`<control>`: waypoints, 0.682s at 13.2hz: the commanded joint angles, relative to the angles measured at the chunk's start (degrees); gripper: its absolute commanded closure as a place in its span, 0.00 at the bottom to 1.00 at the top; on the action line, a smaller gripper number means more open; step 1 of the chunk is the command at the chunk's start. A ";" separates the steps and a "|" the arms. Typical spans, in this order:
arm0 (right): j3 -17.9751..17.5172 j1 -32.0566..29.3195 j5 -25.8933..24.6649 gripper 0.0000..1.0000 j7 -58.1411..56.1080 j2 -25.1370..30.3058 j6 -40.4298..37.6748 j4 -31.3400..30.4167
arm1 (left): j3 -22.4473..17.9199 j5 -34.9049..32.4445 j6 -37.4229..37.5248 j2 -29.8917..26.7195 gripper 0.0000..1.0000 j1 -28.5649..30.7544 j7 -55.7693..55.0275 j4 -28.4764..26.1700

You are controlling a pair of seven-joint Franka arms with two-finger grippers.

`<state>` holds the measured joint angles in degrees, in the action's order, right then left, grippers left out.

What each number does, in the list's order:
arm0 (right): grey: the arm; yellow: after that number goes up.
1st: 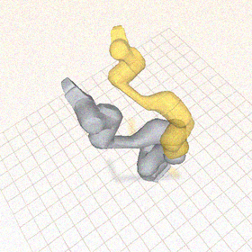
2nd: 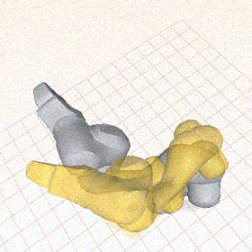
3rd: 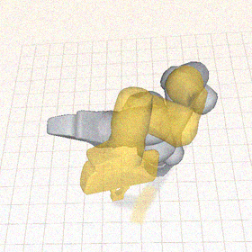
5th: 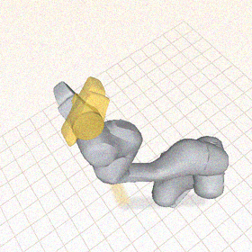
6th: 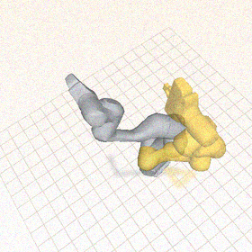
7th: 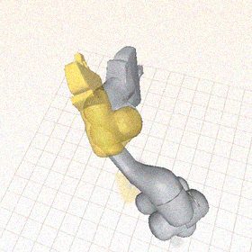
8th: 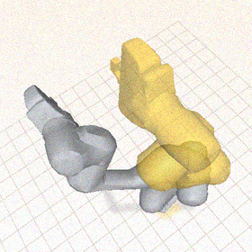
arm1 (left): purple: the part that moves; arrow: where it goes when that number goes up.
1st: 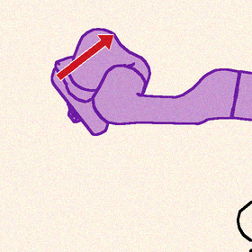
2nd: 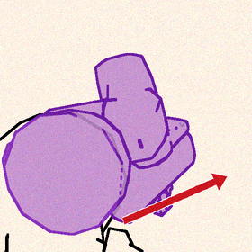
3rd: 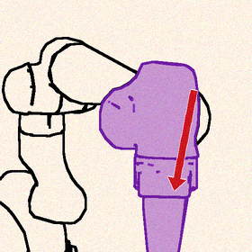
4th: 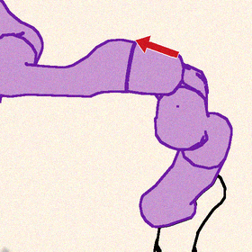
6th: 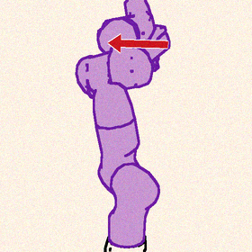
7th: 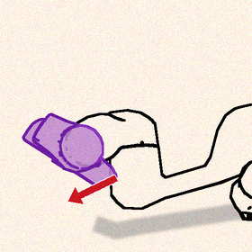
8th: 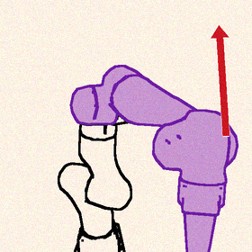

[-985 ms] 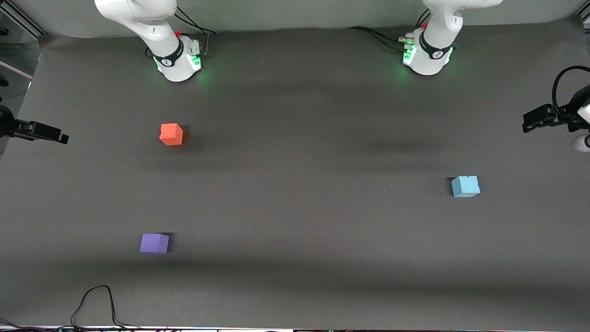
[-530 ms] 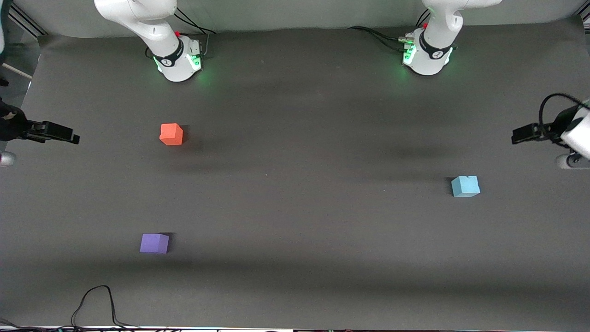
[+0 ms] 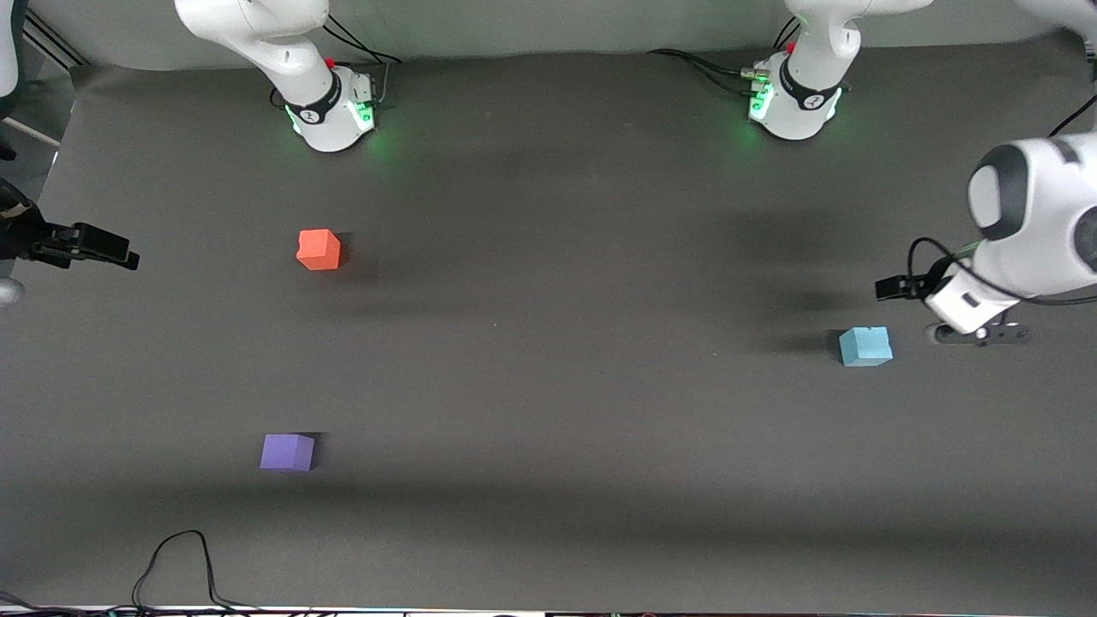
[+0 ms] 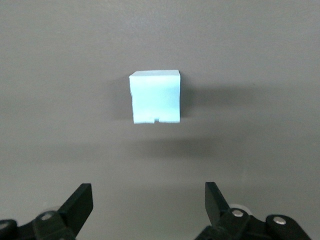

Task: Place blue block between orange and purple blocks
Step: 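Move the left gripper down over the light blue block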

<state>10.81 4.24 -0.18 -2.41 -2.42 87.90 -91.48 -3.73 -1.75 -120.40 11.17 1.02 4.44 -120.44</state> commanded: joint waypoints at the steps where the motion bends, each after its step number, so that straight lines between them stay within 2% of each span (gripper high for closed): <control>1: 0.17 -0.02 -0.79 0.00 -1.28 0.83 0.78 -0.10 | 0.13 0.09 -7.88 7.44 0.00 -0.14 1.09 0.91; 5: -0.26 0.24 -0.61 0.00 -1.28 0.66 1.49 -0.28 | 0.13 0.00 -15.11 14.22 0.00 0.39 1.18 2.67; 9: -0.44 0.24 -0.70 0.00 -1.37 0.57 1.66 -0.19 | 0.13 0.44 -15.39 15.72 0.02 0.30 1.01 3.72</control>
<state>10.32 4.23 -0.28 -2.60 -2.30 88.96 -91.48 -3.65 -1.76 -136.07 26.49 1.08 4.58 -117.84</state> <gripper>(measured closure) 0.000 0.013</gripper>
